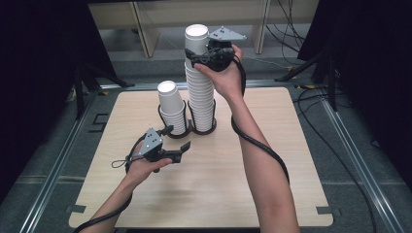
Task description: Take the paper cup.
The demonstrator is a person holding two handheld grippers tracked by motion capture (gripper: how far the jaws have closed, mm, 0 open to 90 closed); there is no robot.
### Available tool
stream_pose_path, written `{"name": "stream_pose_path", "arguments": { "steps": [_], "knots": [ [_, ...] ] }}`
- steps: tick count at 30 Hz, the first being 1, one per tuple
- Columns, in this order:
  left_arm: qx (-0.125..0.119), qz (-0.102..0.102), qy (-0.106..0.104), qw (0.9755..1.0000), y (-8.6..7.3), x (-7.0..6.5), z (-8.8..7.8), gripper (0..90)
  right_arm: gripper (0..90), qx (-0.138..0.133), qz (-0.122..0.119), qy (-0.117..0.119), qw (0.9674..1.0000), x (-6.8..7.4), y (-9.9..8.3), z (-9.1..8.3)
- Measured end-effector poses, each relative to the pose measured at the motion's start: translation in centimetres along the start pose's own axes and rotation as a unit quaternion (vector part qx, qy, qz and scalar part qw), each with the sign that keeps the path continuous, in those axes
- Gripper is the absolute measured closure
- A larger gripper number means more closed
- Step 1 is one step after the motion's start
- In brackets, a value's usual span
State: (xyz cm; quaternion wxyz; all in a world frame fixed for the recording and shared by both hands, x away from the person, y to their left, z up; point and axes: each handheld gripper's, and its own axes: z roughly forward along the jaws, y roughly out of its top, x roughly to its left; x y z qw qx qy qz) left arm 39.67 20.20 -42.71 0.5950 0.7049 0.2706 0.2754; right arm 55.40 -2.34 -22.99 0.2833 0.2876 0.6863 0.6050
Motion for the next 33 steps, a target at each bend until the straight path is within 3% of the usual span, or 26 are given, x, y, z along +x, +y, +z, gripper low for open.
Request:
{"name": "stream_pose_path", "arguments": {
  "steps": [2,3,11,14,15,21,22,26,27,31,33],
  "knots": [
    [-0.012,-0.002,-0.003,0.9999,-0.1,0.0,0.2,12.5,19.5,-0.006,0.002,0.000,1.0000,0.0,0.3,-0.1],
    [0.000,0.000,0.001,1.0000,-0.1,0.0,0.1,12.5,19.6,-0.011,0.005,0.001,0.9999,0.0,0.5,-0.2],
    [0.003,0.000,-0.002,1.0000,-0.3,-0.2,0.3,12.4,20.3,-0.030,0.007,0.003,0.9995,-0.2,1.9,-0.9],
    [-0.007,-0.002,-0.007,0.9999,-0.5,-0.3,0.5,12.4,20.4,-0.031,0.009,0.003,0.9995,-0.2,2.4,-1.0],
    [0.005,0.000,-0.003,1.0000,-0.4,-0.3,0.3,12.4,20.5,-0.030,0.004,0.000,0.9995,-0.2,2.6,-1.0],
    [0.005,-0.005,-0.003,1.0000,-0.5,-0.3,0.3,12.4,20.9,-0.046,0.005,0.005,0.9989,0.0,3.5,-1.3],
    [-0.008,-0.009,-0.006,0.9999,-0.6,-0.3,0.5,12.4,21.0,-0.049,0.007,0.005,0.9987,0.0,3.6,-1.3],
    [-0.009,-0.008,-0.008,0.9999,-0.6,-0.3,0.5,12.4,21.4,-0.071,0.010,0.006,0.9974,0.1,4.1,-1.7],
    [0.004,-0.006,-0.004,1.0000,-0.5,-0.3,0.3,12.4,21.5,-0.077,0.004,0.003,0.9970,0.0,4.2,-1.8],
    [0.005,-0.007,-0.003,1.0000,-0.6,-0.3,0.3,12.3,21.7,-0.096,0.014,0.003,0.9952,-0.2,4.7,-2.5],
    [0.003,-0.008,-0.004,0.9999,-0.7,-0.3,0.3,12.3,21.8,-0.114,0.014,-0.001,0.9934,-0.3,5.1,-3.4]
  ]
}}
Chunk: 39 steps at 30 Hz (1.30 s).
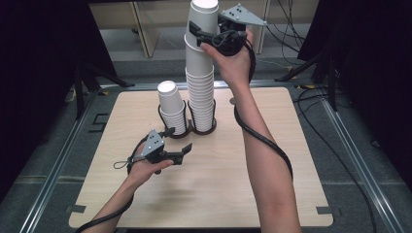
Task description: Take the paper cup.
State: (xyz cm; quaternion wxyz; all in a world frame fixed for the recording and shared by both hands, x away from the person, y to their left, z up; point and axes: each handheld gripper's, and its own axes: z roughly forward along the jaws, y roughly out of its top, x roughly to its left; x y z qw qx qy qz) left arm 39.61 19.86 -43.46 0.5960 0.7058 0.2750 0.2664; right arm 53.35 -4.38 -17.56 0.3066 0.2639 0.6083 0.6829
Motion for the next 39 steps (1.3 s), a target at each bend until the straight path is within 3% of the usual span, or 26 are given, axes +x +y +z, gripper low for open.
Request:
{"name": "stream_pose_path", "arguments": {
  "steps": [3,5,13,14,16,21,26,27,28,33,39],
  "knots": [
    [0.002,0.002,0.000,1.0000,-0.1,0.0,0.0,12.3,22.0,-0.010,0.000,0.000,1.0000,-0.2,0.6,-0.9],
    [-0.013,-0.004,-0.005,0.9999,-0.2,0.0,0.3,12.3,22.0,-0.009,0.004,0.002,0.9999,-0.2,0.8,-1.3],
    [-0.008,0.001,-0.003,1.0000,-0.3,-0.3,0.1,12.3,22.2,-0.022,-0.020,0.002,0.9995,-0.5,1.3,-5.3],
    [0.002,0.004,-0.002,1.0000,-0.4,-0.3,-0.1,12.3,22.2,-0.018,-0.014,0.000,0.9998,-0.6,1.0,-6.7],
    [0.003,0.001,-0.002,1.0000,-0.5,-0.5,-0.1,12.3,22.2,-0.019,-0.019,-0.006,0.9996,-1.0,0.5,-7.9],
    [0.004,0.001,-0.007,1.0000,-0.7,-1.1,-0.2,12.4,22.2,0.004,-0.023,-0.017,0.9996,-1.5,-2.1,-11.4],
    [0.007,0.006,-0.009,0.9999,-1.0,-1.6,-0.2,12.4,22.3,0.029,-0.020,-0.022,0.9991,-1.5,-6.3,-14.6],
    [0.009,0.008,-0.010,0.9999,-1.1,-1.7,-0.2,12.4,22.3,0.029,-0.020,-0.022,0.9991,-1.5,-6.3,-14.6],
    [0.010,0.009,-0.010,0.9998,-1.1,-1.9,-0.3,12.4,22.2,0.041,-0.014,-0.026,0.9987,-1.6,-7.9,-15.6],
    [0.015,0.015,-0.013,0.9997,-1.2,-2.3,-0.5,12.3,22.2,0.059,0.002,-0.028,0.9979,-1.5,-10.4,-17.1],
    [0.017,0.018,-0.015,0.9996,-1.7,-2.7,-0.7,12.3,22.4,0.066,-0.001,-0.037,0.9971,-1.1,-12.9,-18.6]
  ]
}}
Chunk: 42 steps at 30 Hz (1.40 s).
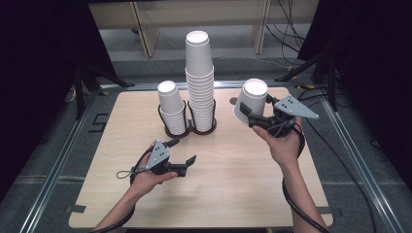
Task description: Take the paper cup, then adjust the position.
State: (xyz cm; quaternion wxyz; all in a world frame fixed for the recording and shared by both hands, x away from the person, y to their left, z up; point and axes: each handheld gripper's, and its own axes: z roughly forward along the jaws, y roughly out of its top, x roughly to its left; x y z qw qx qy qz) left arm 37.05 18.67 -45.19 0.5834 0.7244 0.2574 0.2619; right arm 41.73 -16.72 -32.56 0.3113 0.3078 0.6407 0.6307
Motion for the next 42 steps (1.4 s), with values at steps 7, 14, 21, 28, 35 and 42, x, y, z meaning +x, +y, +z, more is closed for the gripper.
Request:
{"name": "stream_pose_path", "arguments": {
  "steps": [7,14,21,28,35,42],
  "knots": [
    [0.008,0.004,-0.001,1.0000,-0.6,-0.5,-0.5,12.3,22.5,0.025,0.009,0.001,0.9996,1.3,-3.3,-1.6],
    [0.000,0.005,-0.004,1.0000,-1.0,-1.0,-0.9,12.4,22.4,0.044,0.019,0.006,0.9988,2.3,-6.4,-2.9],
    [0.021,0.016,-0.003,0.9996,-1.8,-1.5,-1.3,12.4,22.4,0.073,0.031,0.009,0.9968,3.4,-10.4,-4.1],
    [0.017,0.007,-0.003,0.9998,-2.3,-1.6,-1.4,12.5,22.4,0.099,0.034,0.026,0.9941,4.8,-12.1,-4.2],
    [0.025,0.007,-0.005,0.9996,-2.1,-1.5,-1.6,12.5,22.4,0.096,0.050,0.041,0.9933,5.2,-12.2,-3.8],
    [0.026,0.012,-0.008,0.9996,-1.5,-1.6,-1.1,12.6,22.4,0.103,0.070,0.063,0.9901,5.3,-12.7,-3.4]
  ]
}}
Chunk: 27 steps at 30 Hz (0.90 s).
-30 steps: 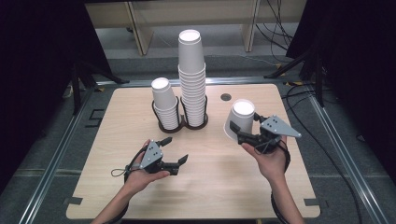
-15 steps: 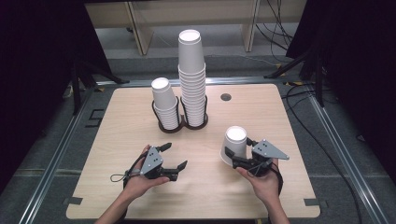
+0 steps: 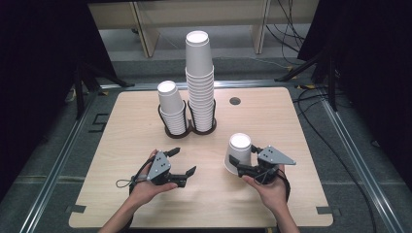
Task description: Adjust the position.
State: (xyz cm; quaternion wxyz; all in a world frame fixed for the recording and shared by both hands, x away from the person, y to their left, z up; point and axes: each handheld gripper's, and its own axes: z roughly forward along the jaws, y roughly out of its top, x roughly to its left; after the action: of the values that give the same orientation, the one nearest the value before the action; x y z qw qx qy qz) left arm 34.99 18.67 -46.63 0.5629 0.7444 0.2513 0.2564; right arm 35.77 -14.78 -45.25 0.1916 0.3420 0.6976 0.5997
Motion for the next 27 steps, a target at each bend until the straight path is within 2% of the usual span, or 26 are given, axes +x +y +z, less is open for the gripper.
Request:
{"name": "stream_pose_path", "arguments": {
  "steps": [1,2,3,5,6,7,13,18,20,21,22,26,27],
  "knots": [
    [-0.008,-0.001,-0.003,1.0000,0.0,-0.1,0.3,12.6,22.4,0.010,-0.001,-0.003,0.9999,0.0,0.1,0.0],
    [0.002,0.001,-0.005,1.0000,0.2,-0.2,0.4,12.6,22.4,0.010,-0.001,-0.003,0.9999,0.0,0.1,0.0],
    [0.000,-0.001,-0.009,1.0000,0.3,-0.3,0.7,12.5,22.4,0.003,0.001,0.005,1.0000,-0.1,0.0,0.3],
    [0.004,-0.001,-0.017,0.9998,0.7,-0.6,1.2,12.4,22.4,0.001,0.009,0.010,0.9999,-0.3,0.0,0.5],
    [-0.002,-0.006,-0.023,0.9997,0.8,-0.8,1.6,12.4,22.4,0.001,0.009,0.010,0.9999,-0.3,0.0,0.5],
    [0.008,-0.002,-0.032,0.9995,1.2,-1.0,2.1,12.4,22.4,0.000,0.008,0.013,0.9999,-0.3,0.0,0.6],
    [0.015,-0.002,-0.050,0.9986,1.9,-1.8,3.5,11.5,22.4,0.003,0.008,0.014,0.9999,-0.2,0.1,0.7],
    [0.021,0.003,-0.066,0.9976,2.5,-2.5,4.5,11.0,22.4,0.010,0.009,0.009,0.9999,-0.1,0.1,0.5],
    [0.026,0.005,-0.073,0.9970,2.7,-2.8,5.0,10.7,22.4,0.004,0.009,0.018,0.9998,-0.2,0.1,0.7],
    [0.021,0.001,-0.076,0.9969,2.7,-2.9,5.2,10.7,22.4,0.005,0.010,0.019,0.9998,-0.3,0.1,0.7],
    [0.030,0.003,-0.083,0.9961,2.9,-3.0,5.6,10.6,22.4,0.004,0.014,0.021,0.9997,-0.3,0.2,0.6],
    [0.033,-0.005,-0.098,0.9946,2.9,-3.4,6.5,9.7,22.4,0.003,0.012,0.022,0.9997,-0.4,0.3,0.7],
    [0.040,0.002,-0.099,0.9943,3.0,-3.4,6.7,9.3,22.5,0.004,0.011,0.024,0.9996,-0.4,0.3,0.7]
  ]
}}
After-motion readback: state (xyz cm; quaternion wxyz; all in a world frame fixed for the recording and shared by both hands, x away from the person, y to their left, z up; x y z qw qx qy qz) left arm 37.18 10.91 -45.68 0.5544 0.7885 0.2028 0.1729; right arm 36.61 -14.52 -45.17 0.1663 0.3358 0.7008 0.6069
